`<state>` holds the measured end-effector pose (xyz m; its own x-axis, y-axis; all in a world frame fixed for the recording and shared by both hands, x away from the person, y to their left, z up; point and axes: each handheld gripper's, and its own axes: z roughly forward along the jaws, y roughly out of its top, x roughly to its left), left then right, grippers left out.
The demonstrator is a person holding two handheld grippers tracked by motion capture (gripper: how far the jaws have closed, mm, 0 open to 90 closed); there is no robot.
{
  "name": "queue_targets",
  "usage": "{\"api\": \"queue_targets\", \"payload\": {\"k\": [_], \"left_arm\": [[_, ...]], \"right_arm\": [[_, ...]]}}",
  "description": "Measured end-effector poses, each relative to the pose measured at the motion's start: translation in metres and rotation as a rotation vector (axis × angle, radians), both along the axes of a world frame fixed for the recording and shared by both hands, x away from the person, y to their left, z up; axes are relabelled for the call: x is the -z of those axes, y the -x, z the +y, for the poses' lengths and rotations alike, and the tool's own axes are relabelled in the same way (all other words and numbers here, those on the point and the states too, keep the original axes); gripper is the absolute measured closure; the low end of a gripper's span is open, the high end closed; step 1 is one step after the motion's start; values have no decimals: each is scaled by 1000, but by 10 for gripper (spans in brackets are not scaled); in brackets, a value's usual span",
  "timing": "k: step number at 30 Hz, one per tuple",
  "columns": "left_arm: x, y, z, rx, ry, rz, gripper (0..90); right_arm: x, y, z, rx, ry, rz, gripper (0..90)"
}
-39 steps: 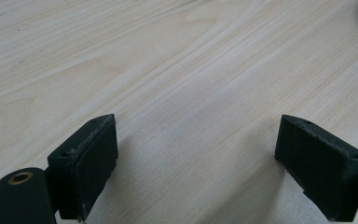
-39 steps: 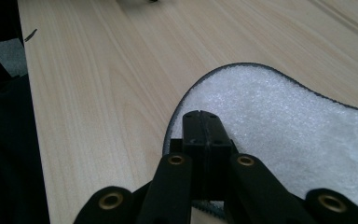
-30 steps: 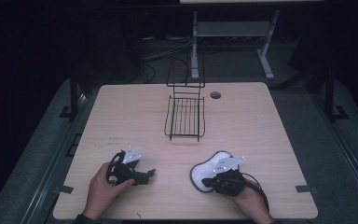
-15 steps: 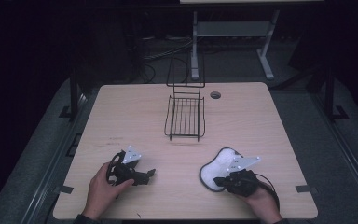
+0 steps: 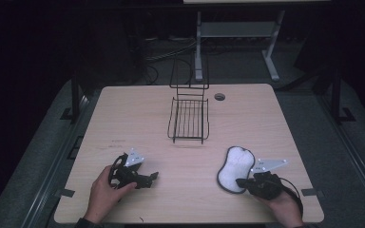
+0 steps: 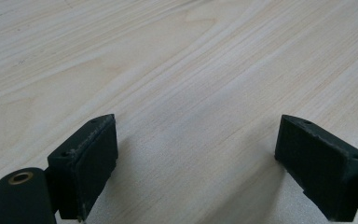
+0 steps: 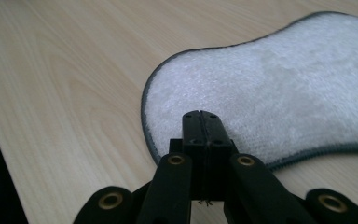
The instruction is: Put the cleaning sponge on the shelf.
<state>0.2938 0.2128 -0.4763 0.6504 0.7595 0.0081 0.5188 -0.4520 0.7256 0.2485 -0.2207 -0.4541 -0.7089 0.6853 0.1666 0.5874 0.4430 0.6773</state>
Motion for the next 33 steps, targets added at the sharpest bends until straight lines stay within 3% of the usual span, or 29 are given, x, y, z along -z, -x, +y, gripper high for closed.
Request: {"api": "queue_targets", "payload": {"k": [18, 33], "left_arm": [[0, 0, 0, 0, 1, 0, 123], [0, 0, 0, 0, 1, 0, 123]], "right_arm": [[-1, -7, -44, 130, 38, -12, 895], [-1, -24, -76, 221, 64, -30, 894]]}}
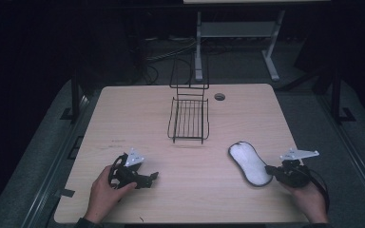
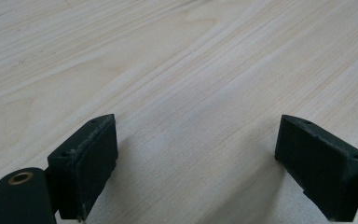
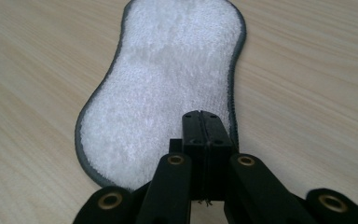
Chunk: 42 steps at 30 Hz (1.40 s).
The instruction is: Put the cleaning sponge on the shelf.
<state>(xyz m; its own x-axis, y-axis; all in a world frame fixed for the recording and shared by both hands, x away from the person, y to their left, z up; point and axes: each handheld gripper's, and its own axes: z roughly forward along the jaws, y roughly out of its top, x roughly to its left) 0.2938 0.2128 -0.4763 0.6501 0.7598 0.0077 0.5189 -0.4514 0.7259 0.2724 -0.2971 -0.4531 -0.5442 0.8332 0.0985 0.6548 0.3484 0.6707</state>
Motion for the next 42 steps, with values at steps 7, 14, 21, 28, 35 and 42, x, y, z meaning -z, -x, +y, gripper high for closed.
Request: {"api": "queue_targets", "payload": {"k": [7, 14, 21, 28, 35, 42], "left_arm": [[0, 0, 0, 0, 0, 0, 123], [0, 0, 0, 0, 0, 0, 123], [0, 0, 0, 0, -1, 0, 123], [0, 0, 0, 0, -2, 0, 122], [0, 0, 0, 0, -2, 0, 123], [0, 0, 0, 0, -2, 0, 123]], "right_arm": [[-3, 1, 1, 0, -20, -13, 842], [-9, -1, 4, 39, -48, -20, 605], [-12, -12, 11, 73, -66, 4, 317], [-6, -26, 22, 92, -39, 25, 151], [-3, -37, 34, 80, -25, 23, 140], [2, -45, 44, 85, -7, 32, 140]]}}
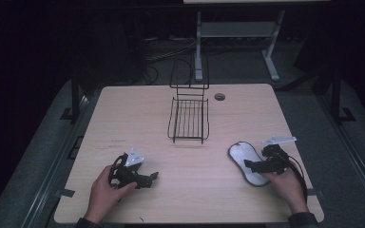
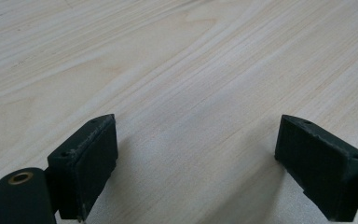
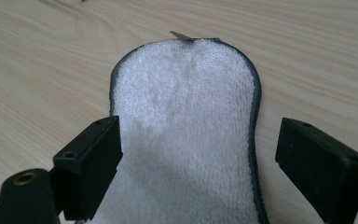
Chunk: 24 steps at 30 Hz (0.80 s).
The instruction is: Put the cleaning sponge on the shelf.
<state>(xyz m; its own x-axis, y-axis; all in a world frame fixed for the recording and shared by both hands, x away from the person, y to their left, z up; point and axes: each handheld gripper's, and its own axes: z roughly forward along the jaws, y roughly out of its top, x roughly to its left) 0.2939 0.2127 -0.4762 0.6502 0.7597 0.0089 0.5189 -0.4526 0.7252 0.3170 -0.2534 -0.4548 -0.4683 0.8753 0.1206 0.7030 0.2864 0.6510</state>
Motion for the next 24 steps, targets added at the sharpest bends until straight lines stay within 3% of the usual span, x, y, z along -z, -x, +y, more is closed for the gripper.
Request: {"api": "queue_targets", "payload": {"k": [11, 24], "left_arm": [[0, 0, 0, 0, 0, 0, 123], [0, 0, 0, 0, 0, 0, 123]], "right_arm": [[6, -5, 9, 4, 29, 3, 140], [12, -6, 15, -1, 35, 45, 144]]}}
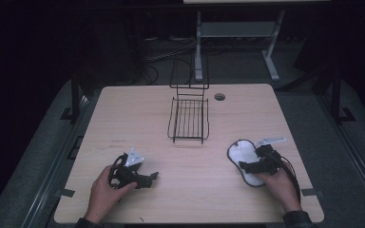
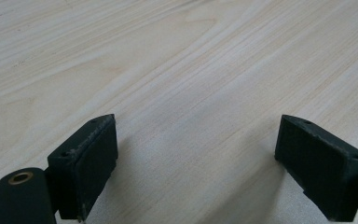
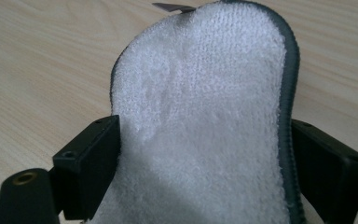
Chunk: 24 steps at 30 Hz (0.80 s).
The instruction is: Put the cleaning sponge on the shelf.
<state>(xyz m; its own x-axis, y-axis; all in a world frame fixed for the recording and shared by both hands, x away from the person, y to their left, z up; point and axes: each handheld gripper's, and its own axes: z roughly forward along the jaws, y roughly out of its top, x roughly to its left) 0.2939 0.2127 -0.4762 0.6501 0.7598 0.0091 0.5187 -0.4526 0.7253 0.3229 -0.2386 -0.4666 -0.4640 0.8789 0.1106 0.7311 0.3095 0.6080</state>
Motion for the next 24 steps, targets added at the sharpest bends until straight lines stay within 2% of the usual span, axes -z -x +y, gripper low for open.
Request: {"api": "queue_targets", "payload": {"k": [7, 10, 24], "left_arm": [[0, 0, 0, 0, 0, 0, 122], [0, 0, 0, 0, 0, 0, 123], [0, 0, 0, 0, 0, 0, 123]], "right_arm": [[-2, 1, 0, -10, -2, 2, 187], [-4, 2, -1, -19, -21, 11, 236], [-16, 7, -6, -34, -48, -47, 383]]}}
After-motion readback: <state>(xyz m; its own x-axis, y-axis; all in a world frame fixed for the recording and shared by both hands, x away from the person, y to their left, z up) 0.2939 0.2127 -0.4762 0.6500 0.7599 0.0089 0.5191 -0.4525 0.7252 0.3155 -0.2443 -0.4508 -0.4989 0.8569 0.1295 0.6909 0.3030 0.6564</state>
